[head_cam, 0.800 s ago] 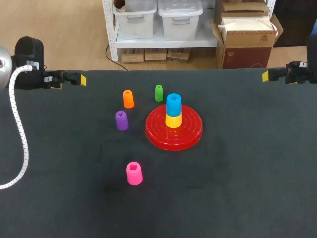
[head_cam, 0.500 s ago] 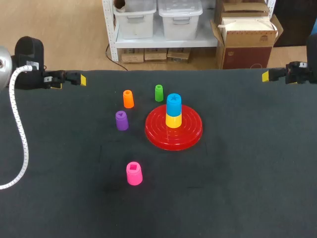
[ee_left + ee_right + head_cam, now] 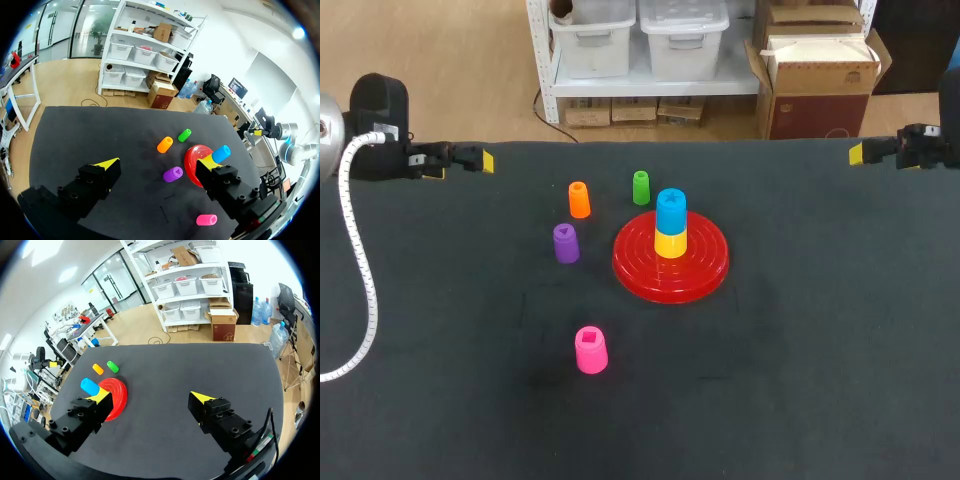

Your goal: Pick up and stack the cylinders on the red base in this order: pink,purple,orange,green

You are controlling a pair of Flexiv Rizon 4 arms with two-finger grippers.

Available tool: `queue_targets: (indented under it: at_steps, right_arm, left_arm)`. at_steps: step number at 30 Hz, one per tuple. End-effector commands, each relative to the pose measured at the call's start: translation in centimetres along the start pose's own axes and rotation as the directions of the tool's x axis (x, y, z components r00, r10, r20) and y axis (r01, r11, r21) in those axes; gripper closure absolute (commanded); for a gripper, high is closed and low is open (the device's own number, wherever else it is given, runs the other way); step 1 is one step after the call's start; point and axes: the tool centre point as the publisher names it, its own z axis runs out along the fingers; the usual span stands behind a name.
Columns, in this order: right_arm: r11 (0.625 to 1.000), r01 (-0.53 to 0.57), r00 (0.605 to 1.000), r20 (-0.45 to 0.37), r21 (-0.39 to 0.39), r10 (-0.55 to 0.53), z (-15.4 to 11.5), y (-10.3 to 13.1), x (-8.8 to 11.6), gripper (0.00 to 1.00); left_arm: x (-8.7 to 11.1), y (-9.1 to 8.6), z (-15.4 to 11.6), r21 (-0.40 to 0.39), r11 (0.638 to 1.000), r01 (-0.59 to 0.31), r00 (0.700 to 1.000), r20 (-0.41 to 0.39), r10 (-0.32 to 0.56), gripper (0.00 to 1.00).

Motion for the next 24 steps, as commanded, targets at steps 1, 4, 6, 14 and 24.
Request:
queue_targets:
  at_steps: [1, 4, 6, 14, 24]
  right_arm:
    - [1.0, 0.001, 1.0, 0.0, -0.001, -0.001, 0.0, 0.0, 0.0, 0.0]
    - [1.0, 0.001, 1.0, 0.0, -0.001, -0.001, 0.0, 0.0, 0.0, 0.0]
    - [1.0, 0.001, 1.0, 0.0, -0.001, -0.001, 0.0, 0.0, 0.0, 0.0]
    - [1.0, 0.001, 1.0, 0.0, -0.001, -0.001, 0.0, 0.0, 0.0, 0.0]
    - [1.0, 0.001, 1.0, 0.0, -0.001, -0.001, 0.0, 0.0, 0.0, 0.0]
  left_arm:
    - [0.0, 0.0, 0.0, 0.0, 1.0, 0.001, 1.0, 0.0, -0.001, 0.0]
    - [0.0, 0.0, 0.0, 0.0, 1.0, 0.001, 1.0, 0.0, -0.001, 0.0]
    - [0.0, 0.0, 0.0, 0.0, 1.0, 0.001, 1.0, 0.0, -0.001, 0.0]
    - [0.0, 0.0, 0.0, 0.0, 1.0, 0.001, 1.0, 0.0, -0.001, 0.0]
    - [0.8, 0.0, -1.4, 0.17, 0.936, -0.308, 0.95, -0.003, 0.313, 0.0]
